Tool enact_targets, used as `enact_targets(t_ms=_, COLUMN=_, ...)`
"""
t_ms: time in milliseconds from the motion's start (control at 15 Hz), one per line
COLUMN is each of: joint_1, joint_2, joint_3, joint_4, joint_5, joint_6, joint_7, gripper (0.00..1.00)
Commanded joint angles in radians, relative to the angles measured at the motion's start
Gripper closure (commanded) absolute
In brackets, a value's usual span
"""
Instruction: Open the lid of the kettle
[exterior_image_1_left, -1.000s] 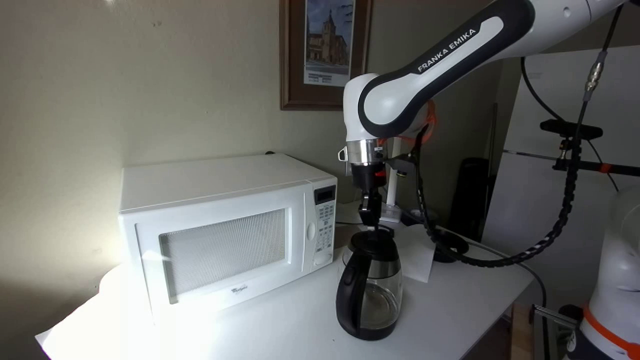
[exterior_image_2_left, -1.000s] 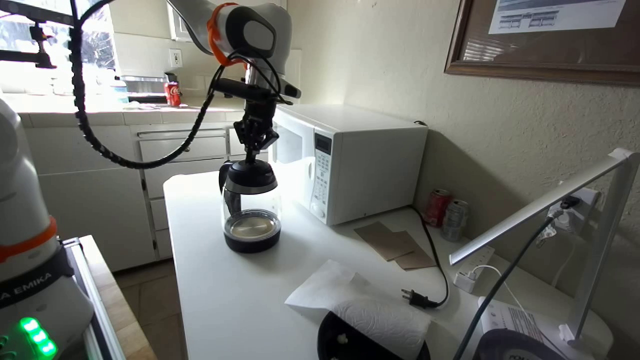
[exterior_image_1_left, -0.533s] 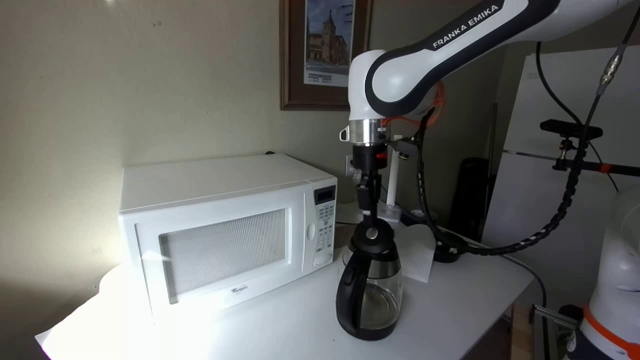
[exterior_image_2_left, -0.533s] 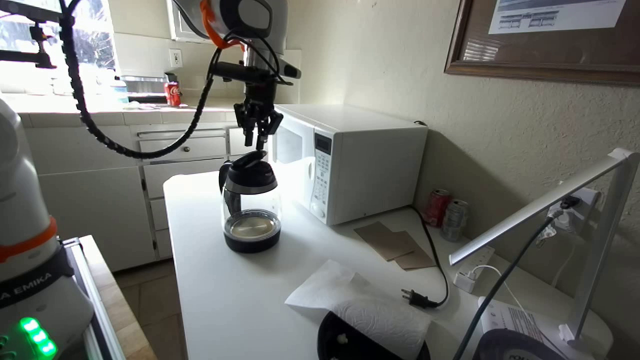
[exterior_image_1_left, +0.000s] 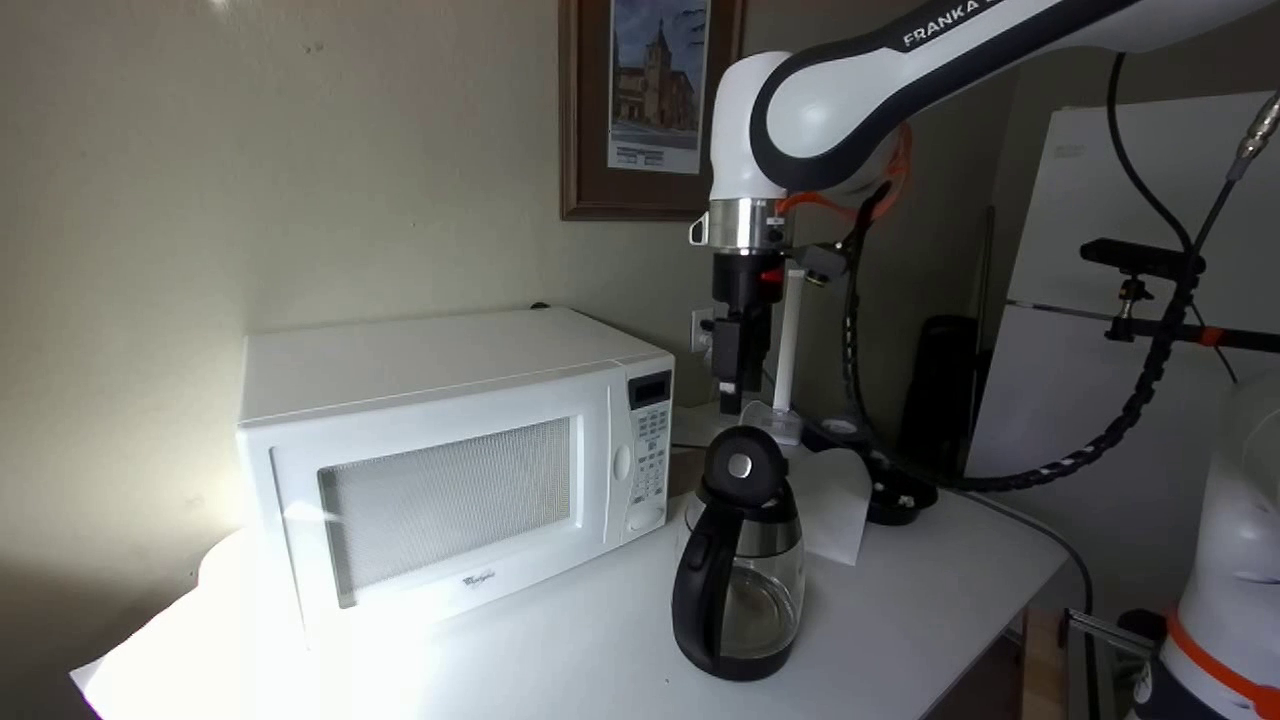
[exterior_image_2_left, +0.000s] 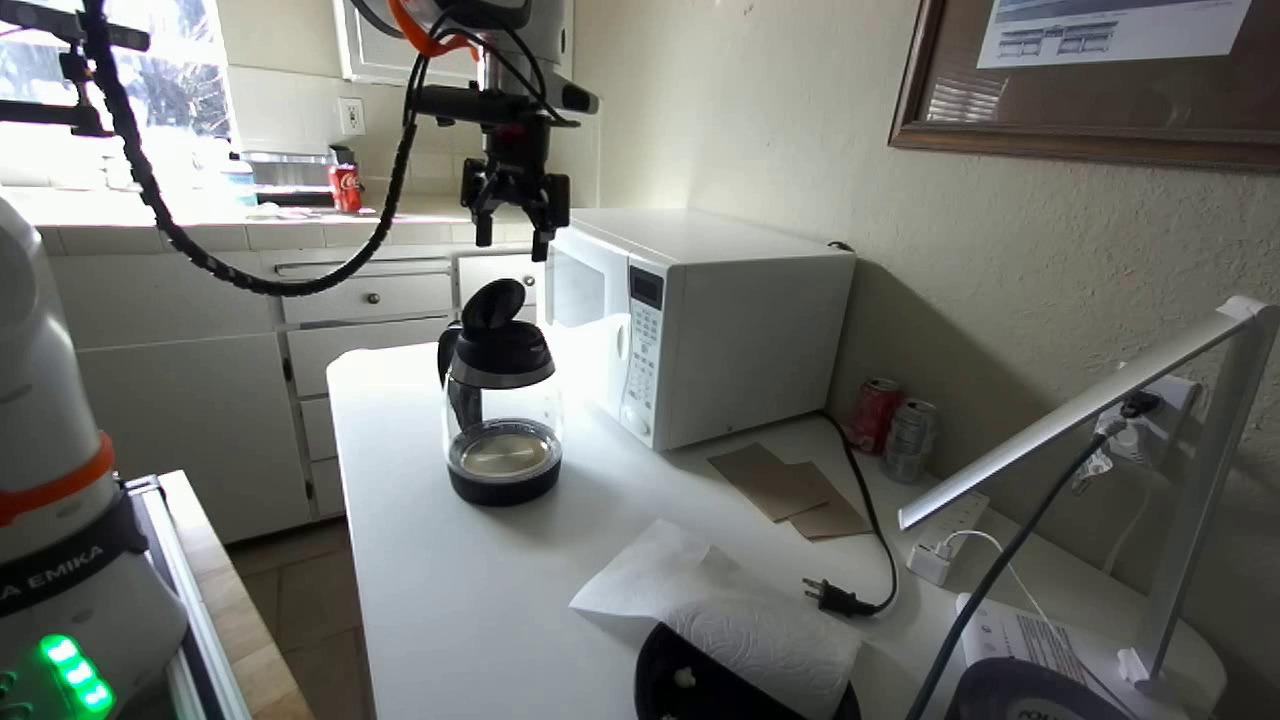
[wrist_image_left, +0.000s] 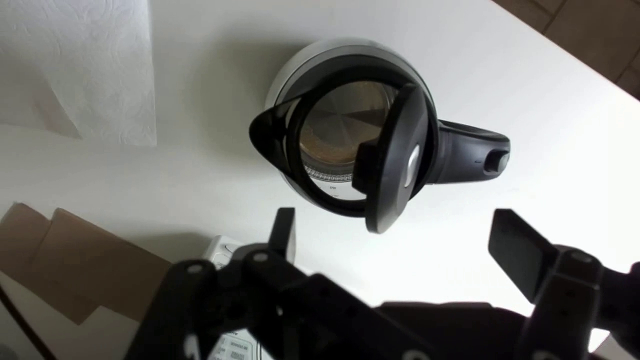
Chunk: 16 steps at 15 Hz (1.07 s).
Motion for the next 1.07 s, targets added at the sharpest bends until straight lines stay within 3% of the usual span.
enact_targets(t_ms=0, joint_1=-0.002, joint_2=-0.042, joint_3=0.011, joint_4=0.006, joint_5=-0.018, joint_6=-0.058, joint_7=0.051, gripper=0.00)
enact_targets(t_ms=533, joint_1=0.000, joint_2=-0.100, joint_3=0.016, joint_4=0.021, joint_5=0.003, joint_6=-0.188, joint_7=0.116, gripper=0.00)
enact_targets(t_ms=1000, joint_1=0.000, joint_2=-0.092, joint_3=0.010, joint_4=0.023, joint_5=0.000, joint_6=-0.167, joint_7=0.098, gripper=0.00)
